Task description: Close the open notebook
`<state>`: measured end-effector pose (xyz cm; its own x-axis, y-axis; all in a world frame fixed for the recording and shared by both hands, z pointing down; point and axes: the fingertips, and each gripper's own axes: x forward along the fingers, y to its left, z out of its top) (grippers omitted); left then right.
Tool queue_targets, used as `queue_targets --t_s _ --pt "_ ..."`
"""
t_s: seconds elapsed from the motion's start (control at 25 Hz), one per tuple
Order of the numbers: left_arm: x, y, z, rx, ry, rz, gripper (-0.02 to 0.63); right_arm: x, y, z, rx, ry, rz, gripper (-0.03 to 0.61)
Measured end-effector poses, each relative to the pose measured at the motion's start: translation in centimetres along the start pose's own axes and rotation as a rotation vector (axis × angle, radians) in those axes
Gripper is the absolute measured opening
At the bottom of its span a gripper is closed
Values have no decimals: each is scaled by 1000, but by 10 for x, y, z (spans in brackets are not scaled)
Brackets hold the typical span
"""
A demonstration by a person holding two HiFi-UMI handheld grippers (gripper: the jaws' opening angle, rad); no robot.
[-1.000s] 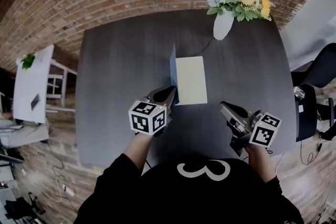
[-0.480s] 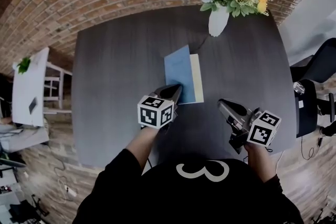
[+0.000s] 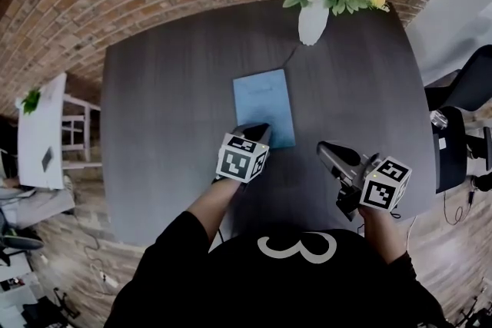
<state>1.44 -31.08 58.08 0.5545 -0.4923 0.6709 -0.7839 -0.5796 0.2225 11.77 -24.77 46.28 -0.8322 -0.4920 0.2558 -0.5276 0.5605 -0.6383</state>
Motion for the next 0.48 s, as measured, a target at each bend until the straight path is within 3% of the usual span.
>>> queue_targets --t_s 0.28,0.48 --pt "9 -1 -7 56 88 44 20 -1 -4 -1 16 -6 2 0" --pt "12 1 -7 95 90 78 20 -2 -4 -4 45 -18 10 0"
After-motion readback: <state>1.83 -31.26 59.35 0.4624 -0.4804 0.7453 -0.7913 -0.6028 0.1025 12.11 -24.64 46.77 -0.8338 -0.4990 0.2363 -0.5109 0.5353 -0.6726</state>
